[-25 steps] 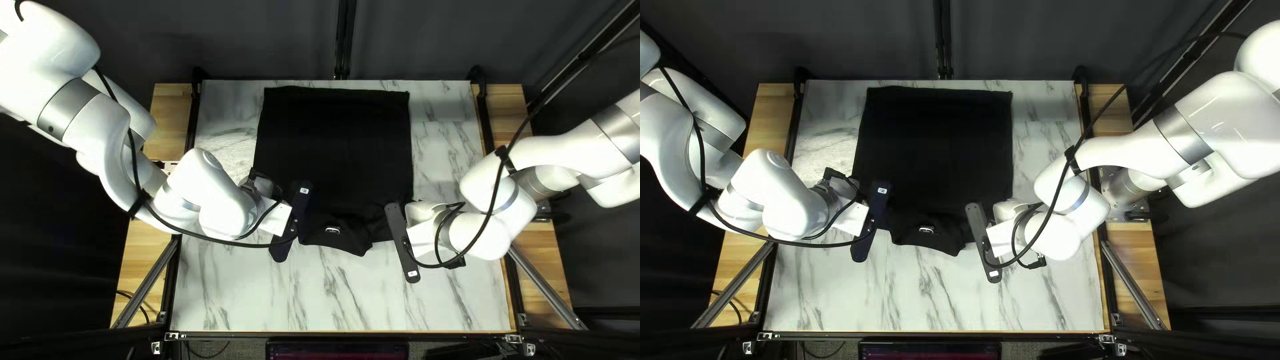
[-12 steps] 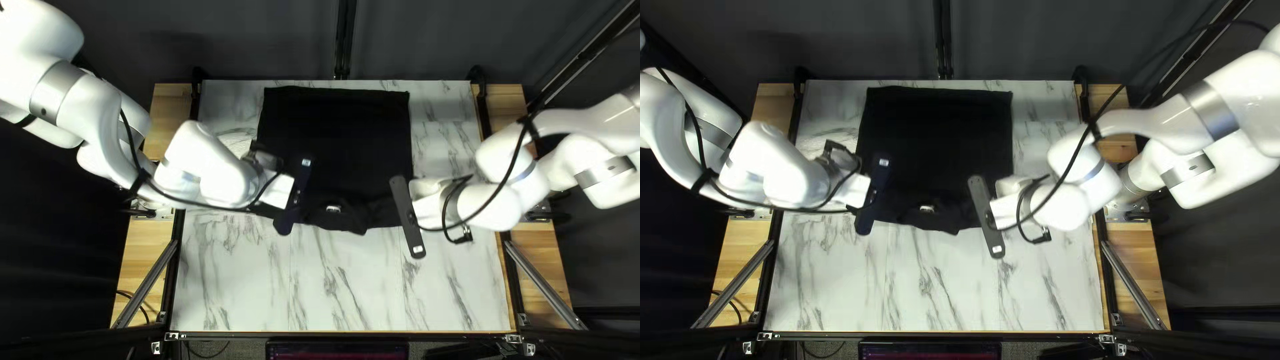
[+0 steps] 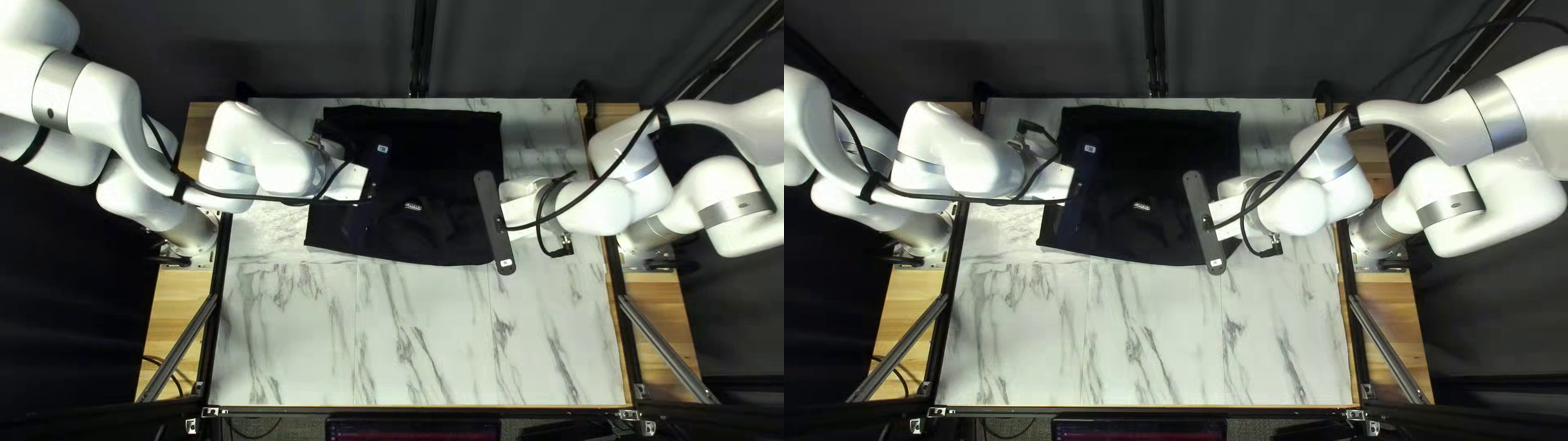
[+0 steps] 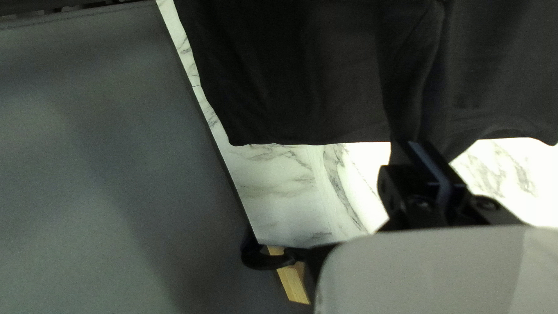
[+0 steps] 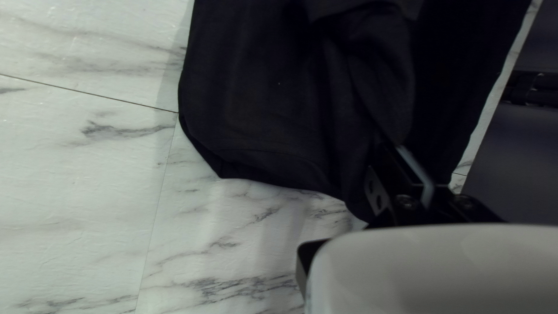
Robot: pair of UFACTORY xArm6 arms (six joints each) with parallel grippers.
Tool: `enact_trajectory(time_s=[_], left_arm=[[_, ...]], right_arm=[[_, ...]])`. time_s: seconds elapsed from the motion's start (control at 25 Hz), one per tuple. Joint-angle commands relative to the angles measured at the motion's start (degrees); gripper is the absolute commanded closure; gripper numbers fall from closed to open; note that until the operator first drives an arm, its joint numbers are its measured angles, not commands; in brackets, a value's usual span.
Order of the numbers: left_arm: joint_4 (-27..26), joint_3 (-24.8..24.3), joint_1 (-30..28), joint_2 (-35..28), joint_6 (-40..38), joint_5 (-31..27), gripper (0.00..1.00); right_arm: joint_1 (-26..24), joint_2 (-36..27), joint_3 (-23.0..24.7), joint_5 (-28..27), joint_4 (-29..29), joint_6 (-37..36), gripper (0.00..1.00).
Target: Fold t-shirt
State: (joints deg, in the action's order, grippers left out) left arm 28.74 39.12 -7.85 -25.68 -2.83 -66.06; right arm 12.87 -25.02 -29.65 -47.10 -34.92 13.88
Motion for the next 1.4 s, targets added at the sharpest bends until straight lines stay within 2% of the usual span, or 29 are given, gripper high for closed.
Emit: enact_trajectory(time_s=[0.04, 0.44, 0.88, 1.4], left_arm=[[-0.5, -0.4, 0.2, -0.4, 0.0, 0.2, 1.00], [-0.6, -1.0, 6.8, -2.8, 4.6, 1.6, 1.00], [-0.8, -1.5, 16.0, -1.8, 10.1, 6.2, 1.00], [-1.3, -2.0, 17.2, -0.6, 10.3, 7.6, 1.00]], right_arm=[[-0.1, -0.5, 0.4, -0.1, -0.3, -0.2, 1.00], [-7.2, -5.3, -0.2, -1.2, 3.3, -11.1, 1.00], [-16.4, -4.6, 0.7, 3.9, 4.7, -19.3, 1.00], [-17.6, -4.6, 1.3, 4.7, 4.2, -19.9, 1.00]])
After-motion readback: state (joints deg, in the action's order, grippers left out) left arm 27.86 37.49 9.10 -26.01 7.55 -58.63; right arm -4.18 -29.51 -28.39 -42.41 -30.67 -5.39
